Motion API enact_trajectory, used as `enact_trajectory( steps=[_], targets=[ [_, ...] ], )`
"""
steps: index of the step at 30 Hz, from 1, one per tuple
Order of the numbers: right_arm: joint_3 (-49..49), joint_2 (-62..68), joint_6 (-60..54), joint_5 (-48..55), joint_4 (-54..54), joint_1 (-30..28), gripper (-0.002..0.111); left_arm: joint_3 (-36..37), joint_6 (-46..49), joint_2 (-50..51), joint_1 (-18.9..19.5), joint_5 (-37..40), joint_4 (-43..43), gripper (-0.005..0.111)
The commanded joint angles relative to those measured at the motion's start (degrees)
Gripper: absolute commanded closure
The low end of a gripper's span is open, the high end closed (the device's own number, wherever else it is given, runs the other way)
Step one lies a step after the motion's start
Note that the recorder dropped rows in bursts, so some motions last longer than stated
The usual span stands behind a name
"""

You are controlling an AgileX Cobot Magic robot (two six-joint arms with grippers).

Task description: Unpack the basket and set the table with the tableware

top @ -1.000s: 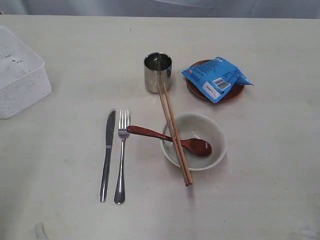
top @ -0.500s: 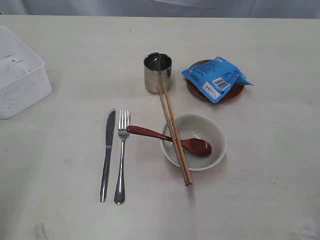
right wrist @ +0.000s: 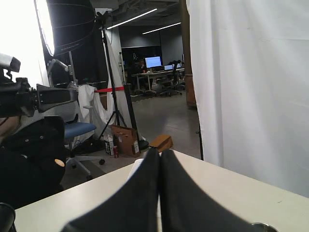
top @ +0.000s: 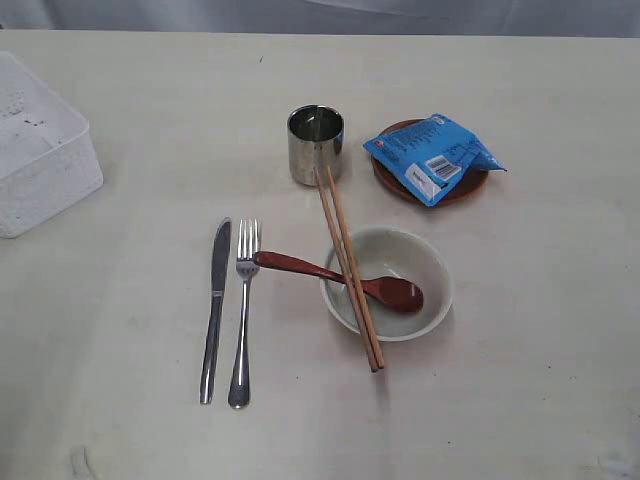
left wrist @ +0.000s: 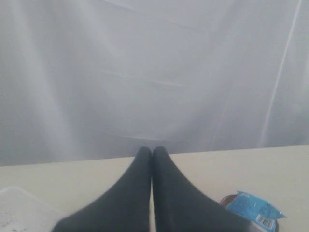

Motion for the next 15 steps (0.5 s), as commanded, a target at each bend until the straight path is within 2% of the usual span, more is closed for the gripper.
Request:
enact_trajectory(
  steps=[1, 3, 4, 8, 10, 11, 12, 13, 14, 15],
  targets=[
    [0.1, -0.3, 0.2, 0.2, -0.3, 0.0, 0.109, -1.6, -11.3, 8.9, 0.1, 1.4, 8.0, 0.107],
    [0.1, -0.3, 0.2, 0.2, -0.3, 0.0, 0.109, -3.7, -13.1, 15.6, 0.1, 4.5, 13.6, 0.107],
    [0.1, -0.3, 0.2, 0.2, -0.3, 0.0, 0.109, -6.4, -13.6, 23.6, 0.1, 8.3, 17.2, 0.106],
    [0.1, -0.3, 0.2, 0.2, -0.3, 0.0, 0.109, -12.3, -5.0, 39.7, 0.1, 16.8, 16.1, 0.106],
    [0.1, -0.3, 0.2, 0.2, -0.3, 0.0, 0.109, -15.2, -0.2, 47.4, 0.1, 19.7, 14.4, 0.099],
    [0.1, -0.3, 0.2, 0.2, -0.3, 0.0, 0.109, -17.7, 1.7, 53.9, 0.1, 20.9, 13.9, 0.081],
    [0.1, -0.3, 0.2, 0.2, -0.3, 0.0, 0.109, -18.8, 2.0, 56.2, 0.1, 21.2, 13.9, 0.072],
    [0.1, -0.3, 0.2, 0.2, -0.3, 0.0, 0.109, -20.5, 2.1, 60.6, 1.0, 22.1, 13.9, 0.051],
    [0.1, -0.3, 0.2, 0.2, -0.3, 0.0, 0.109, -21.8, 2.0, 63.6, 2.1, 23.2, 13.9, 0.043],
    [0.1, -0.3, 0.2, 0.2, -0.3, 0.0, 0.109, -23.5, 2.0, 67.9, 4.5, 24.2, 13.0, 0.04]
  ],
)
